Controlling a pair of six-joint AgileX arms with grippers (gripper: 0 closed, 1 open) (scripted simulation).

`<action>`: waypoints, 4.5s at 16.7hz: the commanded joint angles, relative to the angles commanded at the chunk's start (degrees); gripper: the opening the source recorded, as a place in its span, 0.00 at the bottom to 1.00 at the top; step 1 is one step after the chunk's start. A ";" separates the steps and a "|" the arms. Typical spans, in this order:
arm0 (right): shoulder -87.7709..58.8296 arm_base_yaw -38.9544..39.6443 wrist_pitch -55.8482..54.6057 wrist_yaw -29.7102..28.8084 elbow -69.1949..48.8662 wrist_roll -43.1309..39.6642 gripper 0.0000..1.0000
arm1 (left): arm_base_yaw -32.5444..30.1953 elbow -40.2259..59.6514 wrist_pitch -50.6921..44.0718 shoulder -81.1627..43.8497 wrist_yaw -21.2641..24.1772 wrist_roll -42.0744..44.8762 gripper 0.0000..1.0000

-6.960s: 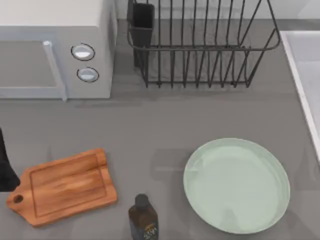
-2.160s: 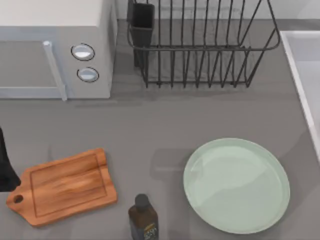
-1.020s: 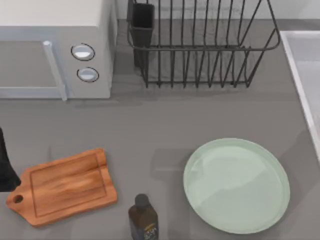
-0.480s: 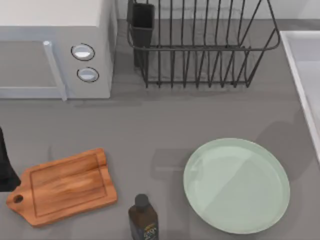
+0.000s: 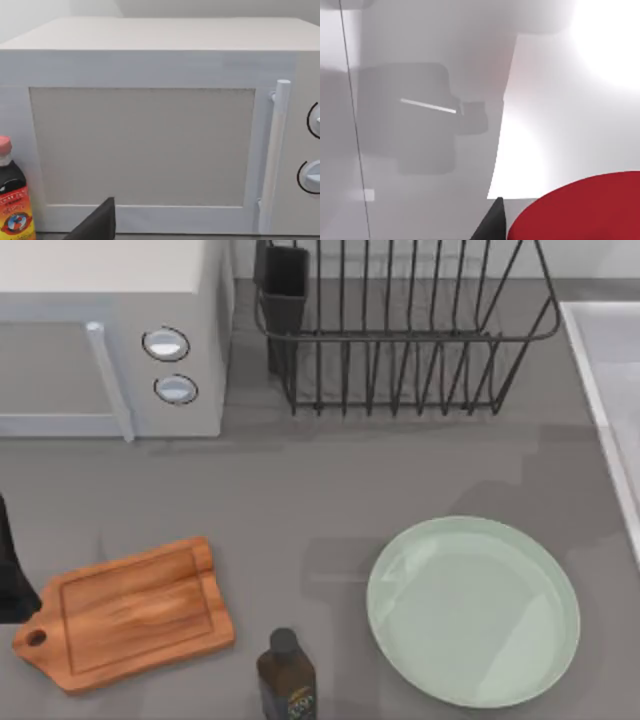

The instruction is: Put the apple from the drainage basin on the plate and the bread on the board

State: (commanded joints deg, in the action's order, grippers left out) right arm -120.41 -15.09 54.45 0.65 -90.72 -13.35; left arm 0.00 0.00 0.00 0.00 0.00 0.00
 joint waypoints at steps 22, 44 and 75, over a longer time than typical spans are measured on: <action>17.66 50.83 15.31 -0.68 8.20 49.86 0.00 | 0.00 0.00 0.00 0.00 0.00 0.00 1.00; 17.66 50.83 15.31 -0.68 8.20 49.86 1.00 | 0.00 0.00 0.00 0.00 0.00 0.00 1.00; 120.41 15.09 -54.45 -0.65 90.72 13.35 1.00 | 0.00 0.00 0.00 0.00 0.00 0.00 1.00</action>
State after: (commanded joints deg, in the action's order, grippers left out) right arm 0.00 0.00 0.00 0.00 0.00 0.00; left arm 0.00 0.00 0.00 0.00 0.00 0.00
